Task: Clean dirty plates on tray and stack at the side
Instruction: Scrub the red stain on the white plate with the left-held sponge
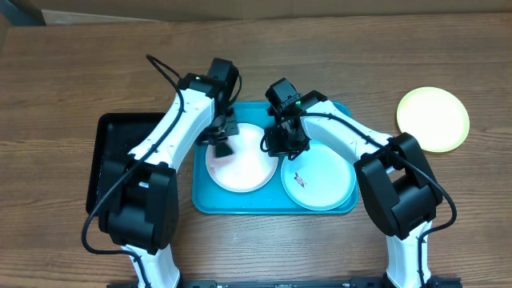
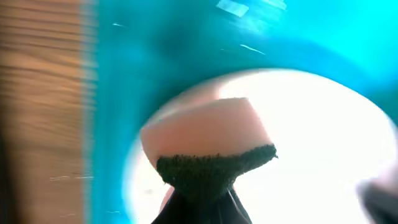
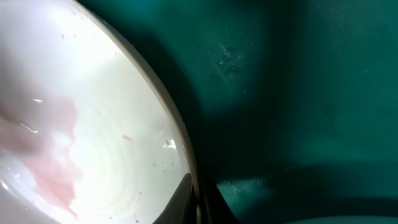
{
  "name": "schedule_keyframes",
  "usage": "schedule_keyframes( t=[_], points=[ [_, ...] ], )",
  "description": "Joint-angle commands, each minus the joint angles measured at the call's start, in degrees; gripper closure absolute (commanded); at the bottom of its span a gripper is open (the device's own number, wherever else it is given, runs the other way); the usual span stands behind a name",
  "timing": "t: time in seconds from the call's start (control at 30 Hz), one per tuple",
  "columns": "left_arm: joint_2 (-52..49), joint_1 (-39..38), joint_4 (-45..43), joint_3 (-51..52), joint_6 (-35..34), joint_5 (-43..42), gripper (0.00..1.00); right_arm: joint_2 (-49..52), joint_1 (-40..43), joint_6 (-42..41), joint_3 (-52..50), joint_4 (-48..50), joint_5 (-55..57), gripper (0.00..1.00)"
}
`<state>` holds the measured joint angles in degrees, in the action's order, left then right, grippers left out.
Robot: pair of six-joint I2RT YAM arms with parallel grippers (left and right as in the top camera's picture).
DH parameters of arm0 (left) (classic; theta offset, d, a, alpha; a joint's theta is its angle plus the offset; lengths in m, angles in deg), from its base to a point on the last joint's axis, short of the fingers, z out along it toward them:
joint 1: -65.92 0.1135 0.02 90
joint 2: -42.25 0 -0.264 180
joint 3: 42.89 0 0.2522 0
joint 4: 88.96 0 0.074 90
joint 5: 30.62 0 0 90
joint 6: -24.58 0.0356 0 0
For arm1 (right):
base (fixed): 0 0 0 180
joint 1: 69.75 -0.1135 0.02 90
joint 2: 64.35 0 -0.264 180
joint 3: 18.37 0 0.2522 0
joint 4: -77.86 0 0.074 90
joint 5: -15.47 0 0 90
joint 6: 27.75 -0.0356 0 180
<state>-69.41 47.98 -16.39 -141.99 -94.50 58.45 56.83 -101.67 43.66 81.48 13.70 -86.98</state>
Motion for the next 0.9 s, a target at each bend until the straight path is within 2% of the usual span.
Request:
schedule_keyframes(
  t=[0.0,0.13,0.33,0.43,0.7,0.87],
  points=[
    [-0.74,-0.61,-1.46,0.15,5.38,-17.03,0.96,0.33,0.17,0.37,-0.66,-0.02,3.34,0.96],
    [-0.74,-1.79,-4.94,3.37,5.31,-16.94,0.96,0.33,0.17,0.37,-0.63,0.0,3.34,0.96],
    [-0.74,-2.34,-15.61,12.24,3.06,-17.14,0.96,0.33,0.17,0.35,-0.66,-0.04,3.34,0.96],
    [-0.74,-2.23,-17.49,15.13,2.91,-15.02,0.96,0.33,0.17,0.35,-0.66,-0.04,3.34,0.96],
    [-0.74,-2.23,-10.99,15.96,2.8,9.33,0.96,0.33,0.17,0.37,-0.66,-0.04,3.37,0.96],
    [-0.74,-2.23,-6.43,15.1,-0.46,22.16,0.96,0.33,0.17,0.37,-0.66,-0.02,3.37,0.96]
  ],
)
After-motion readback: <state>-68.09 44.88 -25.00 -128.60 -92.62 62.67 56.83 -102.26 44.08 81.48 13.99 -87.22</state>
